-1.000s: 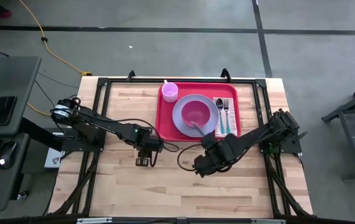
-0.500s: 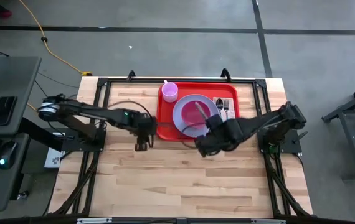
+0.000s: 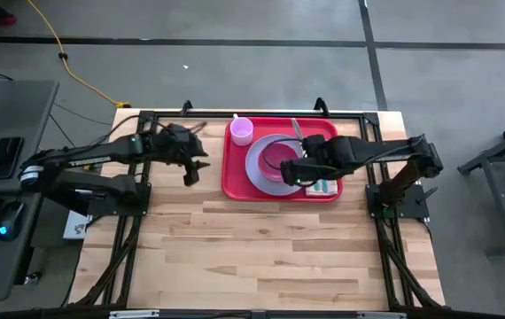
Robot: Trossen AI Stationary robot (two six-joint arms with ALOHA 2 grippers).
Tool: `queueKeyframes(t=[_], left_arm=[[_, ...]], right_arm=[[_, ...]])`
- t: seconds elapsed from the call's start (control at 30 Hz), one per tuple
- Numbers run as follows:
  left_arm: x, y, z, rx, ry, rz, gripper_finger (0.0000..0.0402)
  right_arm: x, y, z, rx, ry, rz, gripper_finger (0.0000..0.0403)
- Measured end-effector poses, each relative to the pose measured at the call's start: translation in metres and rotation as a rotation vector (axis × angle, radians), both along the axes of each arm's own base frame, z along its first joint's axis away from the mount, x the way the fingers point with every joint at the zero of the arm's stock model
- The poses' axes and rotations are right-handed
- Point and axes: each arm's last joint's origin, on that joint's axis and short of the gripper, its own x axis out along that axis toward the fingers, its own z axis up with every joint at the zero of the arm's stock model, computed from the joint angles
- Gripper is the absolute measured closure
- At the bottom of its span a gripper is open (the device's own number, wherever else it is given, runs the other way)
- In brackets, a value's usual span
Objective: Set up tray
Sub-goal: Put the yellow knife on top of the napkin to the right of the blue fork in the red tray
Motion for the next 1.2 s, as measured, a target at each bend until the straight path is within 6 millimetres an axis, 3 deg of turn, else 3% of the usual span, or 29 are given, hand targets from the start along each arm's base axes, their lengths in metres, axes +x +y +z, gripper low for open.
queueKeyframes(t=[0.43,0.67,0.87,1.2], left_arm=[[-0.018,0.025,0.013,0.002,-0.117,0.035,0.0218],[-0.021,0.032,0.013,0.004,-0.12,0.051,0.0218],[-0.021,0.035,0.015,0.024,-0.141,0.06,0.0218],[-0.018,0.037,0.02,0.04,-0.204,0.07,0.0218]], right_arm=[[-0.003,-0.026,-0.005,0.009,0.016,-0.095,0.0347],[-0.034,-0.024,-0.046,0.13,0.124,-0.208,0.0347],[-0.063,-0.027,-0.066,0.148,0.056,-0.227,0.0344],[-0.103,-0.046,-0.12,0.18,-0.088,-0.267,0.0347]])
